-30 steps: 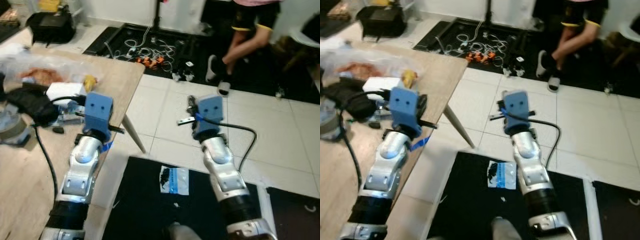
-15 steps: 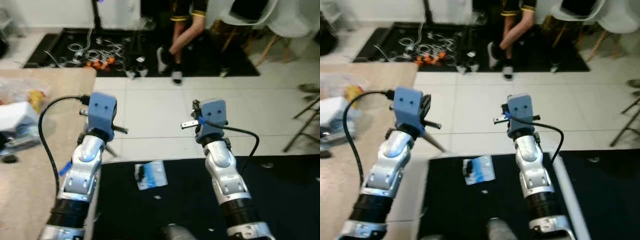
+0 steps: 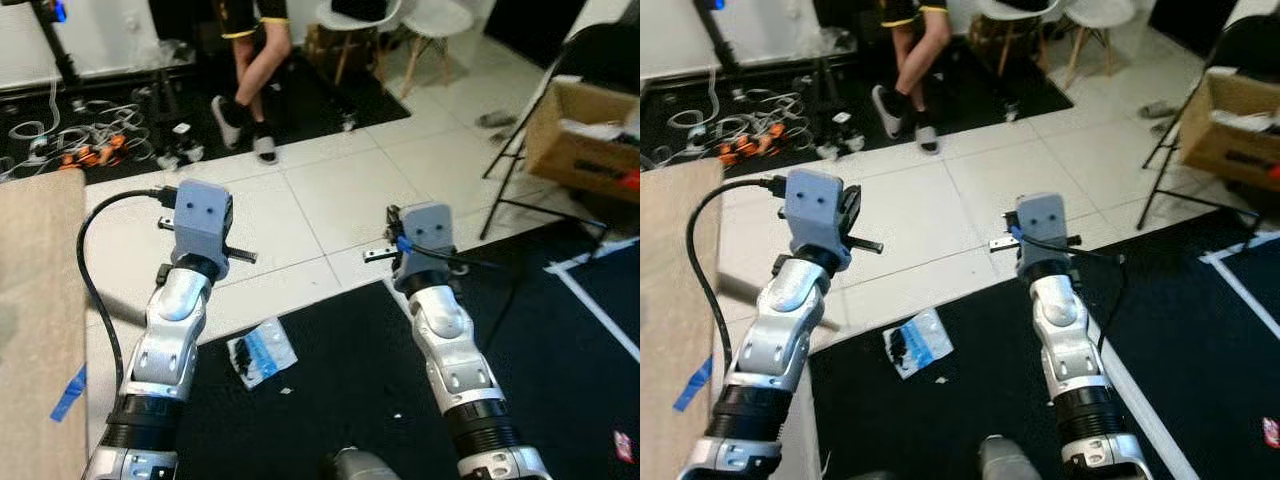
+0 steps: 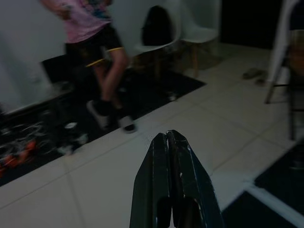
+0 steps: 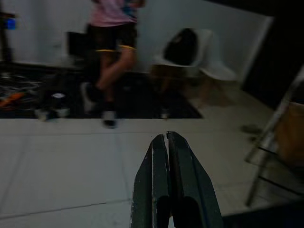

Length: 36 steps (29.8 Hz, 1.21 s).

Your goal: Picking trash to rubbish bin

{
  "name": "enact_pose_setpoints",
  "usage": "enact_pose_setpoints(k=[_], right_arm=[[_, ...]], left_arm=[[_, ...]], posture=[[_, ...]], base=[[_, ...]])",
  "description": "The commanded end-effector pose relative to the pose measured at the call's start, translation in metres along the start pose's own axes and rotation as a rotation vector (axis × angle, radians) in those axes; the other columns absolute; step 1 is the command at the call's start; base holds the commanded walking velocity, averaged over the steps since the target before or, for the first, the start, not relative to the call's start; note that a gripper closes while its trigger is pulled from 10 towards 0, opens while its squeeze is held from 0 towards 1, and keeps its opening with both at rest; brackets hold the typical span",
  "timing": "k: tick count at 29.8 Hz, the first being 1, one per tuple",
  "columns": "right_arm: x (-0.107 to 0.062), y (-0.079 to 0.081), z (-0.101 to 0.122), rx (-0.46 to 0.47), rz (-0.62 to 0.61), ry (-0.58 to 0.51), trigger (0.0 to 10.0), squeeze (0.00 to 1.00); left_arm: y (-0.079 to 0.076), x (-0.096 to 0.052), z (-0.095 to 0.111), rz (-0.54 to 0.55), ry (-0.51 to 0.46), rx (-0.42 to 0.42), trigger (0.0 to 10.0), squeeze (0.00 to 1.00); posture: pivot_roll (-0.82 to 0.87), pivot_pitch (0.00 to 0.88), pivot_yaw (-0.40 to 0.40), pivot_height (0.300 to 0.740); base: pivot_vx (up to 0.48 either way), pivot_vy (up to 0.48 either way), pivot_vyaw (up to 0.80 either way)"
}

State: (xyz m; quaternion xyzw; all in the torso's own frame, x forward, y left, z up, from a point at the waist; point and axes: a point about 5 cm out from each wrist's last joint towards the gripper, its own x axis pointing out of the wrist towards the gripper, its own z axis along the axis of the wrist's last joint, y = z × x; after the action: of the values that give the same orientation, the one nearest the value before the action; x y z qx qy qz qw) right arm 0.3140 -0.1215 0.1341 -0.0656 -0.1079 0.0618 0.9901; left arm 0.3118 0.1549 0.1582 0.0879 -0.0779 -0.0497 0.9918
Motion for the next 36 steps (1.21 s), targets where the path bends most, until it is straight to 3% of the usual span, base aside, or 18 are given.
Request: enact_pose_setpoints(k=[1, 19, 21, 36], right_arm=[[-0.002, 0.003, -0.005, 0.010, 0.006, 0.023, 10.0, 0.00], [-0.006, 0.005, -0.011, 0.029, -0.037, 0.042, 10.0, 0.00], [-0.009, 0.008, -0.011, 0.034, -0.033, 0.039, 10.0, 0.00], [-0.007, 0.007, -0.019, 0.006, 0.036, 0.082, 10.0, 0.00]], left_arm=[[0.001, -0.001, -0.007, 0.004, 0.030, 0.010, 10.0, 0.00], [0.002, 0.000, -0.007, -0.053, 0.049, 0.047, 10.0, 0.00], [0.005, 0.001, -0.009, -0.033, 0.064, 0.006, 10.0, 0.00], [0.005, -0.004, -0.010, 0.008, 0.051, -0.035, 10.0, 0.00]], posture=[[0.01, 0.066, 0.002, 0.740], [0.05, 0.076, 0.069, 0.740], [0.04, 0.074, 0.070, 0.740], [0.03, 0.058, 0.036, 0.740]], base=[[0.000, 0.000, -0.80], [0.000, 0.000, -0.80], [0.000, 0.000, -0.80], [0.032, 0.000, -0.06]])
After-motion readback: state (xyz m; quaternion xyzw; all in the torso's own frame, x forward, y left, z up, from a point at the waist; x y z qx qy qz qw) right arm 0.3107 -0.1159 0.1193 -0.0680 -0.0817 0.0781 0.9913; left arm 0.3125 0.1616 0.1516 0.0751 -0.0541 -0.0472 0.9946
